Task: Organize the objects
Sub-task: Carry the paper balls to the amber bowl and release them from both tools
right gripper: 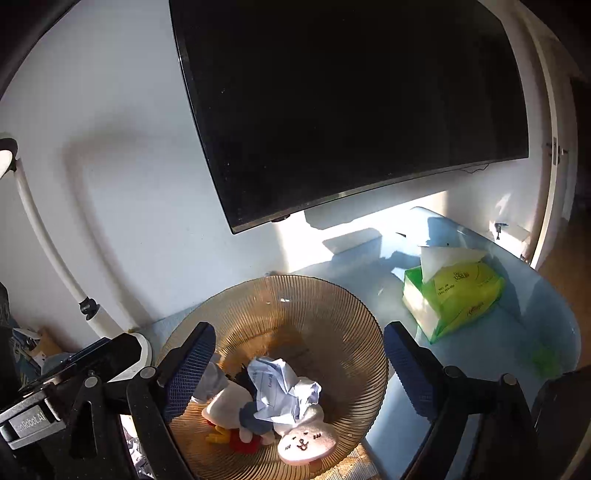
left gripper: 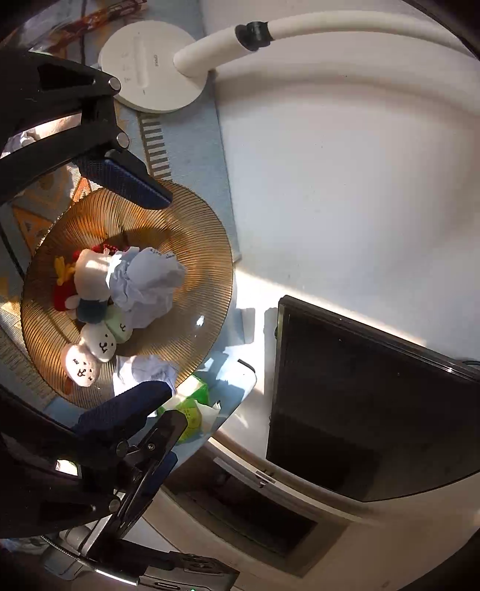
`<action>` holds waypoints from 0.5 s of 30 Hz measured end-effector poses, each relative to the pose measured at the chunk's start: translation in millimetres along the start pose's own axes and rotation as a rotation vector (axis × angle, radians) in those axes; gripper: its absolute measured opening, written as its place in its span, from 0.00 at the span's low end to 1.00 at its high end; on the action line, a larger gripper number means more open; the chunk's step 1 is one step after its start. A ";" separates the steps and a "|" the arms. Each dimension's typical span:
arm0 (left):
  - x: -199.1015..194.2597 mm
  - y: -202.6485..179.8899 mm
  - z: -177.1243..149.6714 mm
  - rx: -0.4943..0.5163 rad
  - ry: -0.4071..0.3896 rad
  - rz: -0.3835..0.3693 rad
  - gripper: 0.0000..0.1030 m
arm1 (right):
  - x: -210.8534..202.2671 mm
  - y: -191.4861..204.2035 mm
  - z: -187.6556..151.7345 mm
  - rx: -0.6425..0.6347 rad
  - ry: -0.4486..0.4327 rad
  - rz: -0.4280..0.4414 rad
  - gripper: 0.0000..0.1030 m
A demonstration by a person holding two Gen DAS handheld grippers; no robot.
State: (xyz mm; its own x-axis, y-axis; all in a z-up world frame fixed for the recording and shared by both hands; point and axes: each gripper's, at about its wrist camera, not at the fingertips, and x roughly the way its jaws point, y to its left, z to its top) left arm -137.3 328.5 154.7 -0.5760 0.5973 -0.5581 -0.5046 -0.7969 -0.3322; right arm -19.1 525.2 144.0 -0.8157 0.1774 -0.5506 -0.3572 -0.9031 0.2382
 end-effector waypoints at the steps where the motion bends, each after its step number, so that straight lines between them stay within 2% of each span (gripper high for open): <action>1: -3.2 2.1 -0.8 -0.003 0.002 -0.002 0.92 | -2.0 -1.8 -3.0 0.004 0.007 0.006 0.89; 8: -52.1 9.1 -9.1 0.007 -0.035 0.026 0.92 | -30.0 5.6 -23.3 -0.008 0.035 0.053 0.89; 15: -150.4 20.1 -29.4 0.038 -0.157 0.098 0.92 | -70.1 39.7 -41.2 -0.088 0.034 0.141 0.89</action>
State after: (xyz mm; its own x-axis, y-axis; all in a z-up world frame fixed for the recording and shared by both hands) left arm -41.9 219.9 209.6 -0.7151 0.5263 -0.4601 -0.4633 -0.8496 -0.2519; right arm 42.7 460.7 159.1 -0.8383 0.0347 -0.5441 -0.1983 -0.9491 0.2449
